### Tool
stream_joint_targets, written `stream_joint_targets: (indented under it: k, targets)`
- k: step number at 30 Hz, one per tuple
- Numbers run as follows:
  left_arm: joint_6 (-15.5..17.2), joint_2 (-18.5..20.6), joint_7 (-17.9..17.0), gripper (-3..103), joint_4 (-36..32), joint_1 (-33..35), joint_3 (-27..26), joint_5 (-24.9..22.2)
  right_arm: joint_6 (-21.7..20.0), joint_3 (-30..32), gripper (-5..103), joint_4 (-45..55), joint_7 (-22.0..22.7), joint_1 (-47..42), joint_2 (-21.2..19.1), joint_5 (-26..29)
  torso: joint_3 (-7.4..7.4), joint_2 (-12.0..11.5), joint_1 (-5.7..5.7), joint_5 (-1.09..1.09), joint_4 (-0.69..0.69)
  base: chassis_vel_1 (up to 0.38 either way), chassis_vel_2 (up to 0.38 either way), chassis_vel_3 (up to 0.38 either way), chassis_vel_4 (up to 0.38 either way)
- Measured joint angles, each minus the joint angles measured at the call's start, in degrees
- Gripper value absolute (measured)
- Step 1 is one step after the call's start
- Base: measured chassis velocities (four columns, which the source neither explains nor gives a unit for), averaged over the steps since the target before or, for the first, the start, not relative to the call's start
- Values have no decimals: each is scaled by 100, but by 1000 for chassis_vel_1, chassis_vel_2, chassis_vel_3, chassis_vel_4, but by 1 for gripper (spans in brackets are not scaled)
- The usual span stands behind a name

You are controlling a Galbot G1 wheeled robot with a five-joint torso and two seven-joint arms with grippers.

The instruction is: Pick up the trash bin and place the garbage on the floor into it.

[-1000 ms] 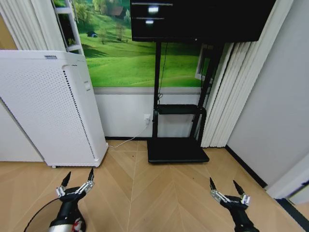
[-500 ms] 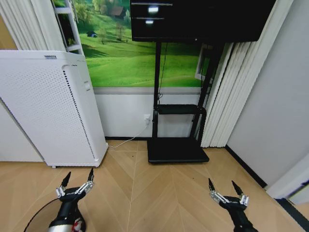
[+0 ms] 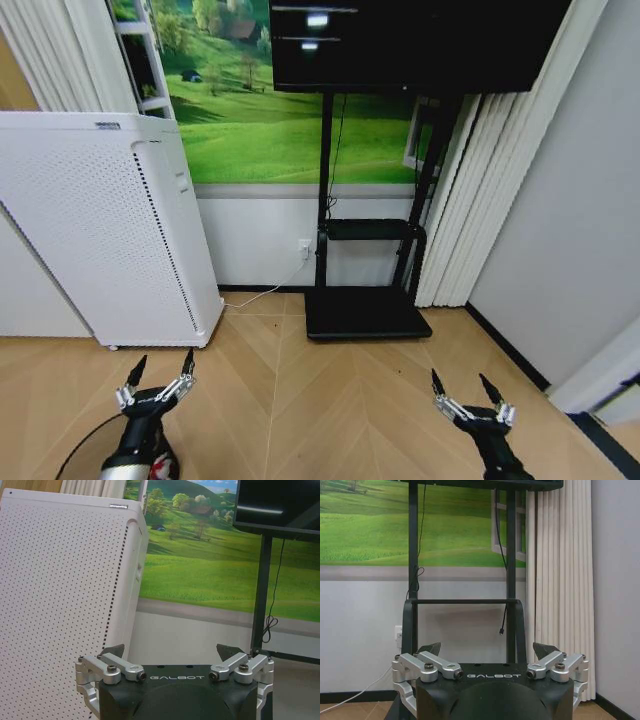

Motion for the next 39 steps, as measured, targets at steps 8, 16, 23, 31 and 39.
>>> stream_joint_targets:
  k: [8,16,23,31,39]
  targets:
    - [3,0,0,100,0,0,0,0,3,-1,100,0,-1,1,0,0,122,141,20,0,0,0,0,0,0]
    - [4,0,0,100,-1,0,0,0,6,-1,100,-1,-1,1,0,0,238,287,49,0,0,0,0,0,0]
    - [4,0,0,100,0,0,-1,0,8,0,100,-1,-1,1,0,0,390,477,86,0,0,0,0,0,0]
    - [4,1,-1,100,-1,0,-1,0,8,0,100,-1,-1,1,0,0,526,663,137,0,0,0,0,0,0]
    - [4,1,0,100,0,0,-1,1,8,-1,100,-1,-1,1,-1,0,652,831,178,0,0,0,0,0,0]
